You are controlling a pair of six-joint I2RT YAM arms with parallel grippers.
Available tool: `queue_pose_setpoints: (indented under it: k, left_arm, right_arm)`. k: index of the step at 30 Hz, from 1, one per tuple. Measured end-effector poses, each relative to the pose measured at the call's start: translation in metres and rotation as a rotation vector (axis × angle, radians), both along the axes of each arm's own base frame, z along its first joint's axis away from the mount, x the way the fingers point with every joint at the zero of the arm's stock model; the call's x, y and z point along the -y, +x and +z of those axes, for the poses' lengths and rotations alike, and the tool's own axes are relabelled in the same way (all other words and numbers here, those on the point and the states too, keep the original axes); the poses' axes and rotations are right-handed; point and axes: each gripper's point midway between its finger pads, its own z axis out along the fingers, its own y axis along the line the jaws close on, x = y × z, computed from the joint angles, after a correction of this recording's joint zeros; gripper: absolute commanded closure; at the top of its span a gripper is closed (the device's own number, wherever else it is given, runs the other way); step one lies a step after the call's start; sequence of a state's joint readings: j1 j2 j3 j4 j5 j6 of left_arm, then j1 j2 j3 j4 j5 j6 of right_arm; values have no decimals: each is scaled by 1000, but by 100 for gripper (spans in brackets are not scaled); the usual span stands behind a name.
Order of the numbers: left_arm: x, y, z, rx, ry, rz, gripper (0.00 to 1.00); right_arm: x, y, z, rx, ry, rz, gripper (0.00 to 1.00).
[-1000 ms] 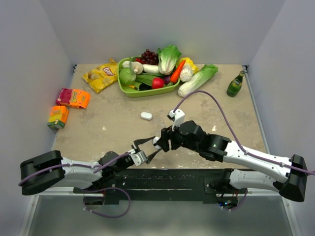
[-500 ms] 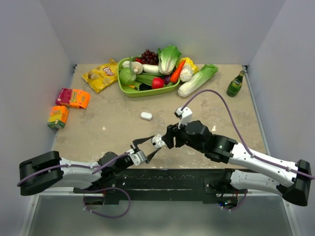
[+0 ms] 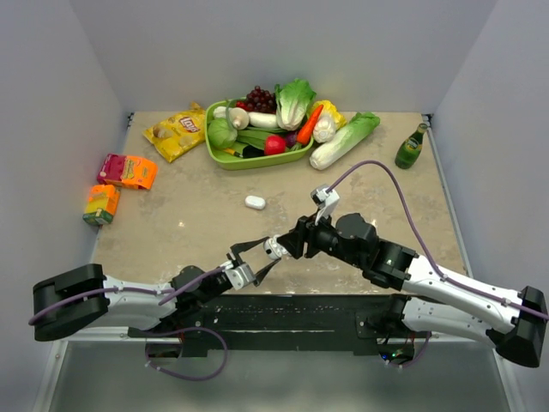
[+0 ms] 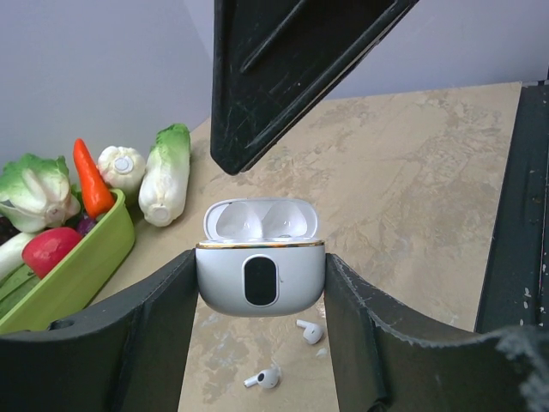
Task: Insert the wireless bluetooth earbuds into the charging case
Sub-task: Open the charging case.
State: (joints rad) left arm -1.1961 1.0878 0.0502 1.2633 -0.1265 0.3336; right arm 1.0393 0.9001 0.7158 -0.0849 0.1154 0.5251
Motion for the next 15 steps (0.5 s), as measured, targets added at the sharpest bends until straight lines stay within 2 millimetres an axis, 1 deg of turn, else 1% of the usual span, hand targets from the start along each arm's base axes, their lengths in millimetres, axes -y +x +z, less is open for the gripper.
queue_pose_setpoints:
  k: [7, 15]
  left_arm:
    - [0, -1, 0, 0, -1, 4, 100]
    - [-3, 0, 10, 16, -28, 15, 100]
  right_arm:
    - [2, 8, -10, -65, 72, -8, 50]
    - [-11, 3, -2, -88, 142, 59, 55]
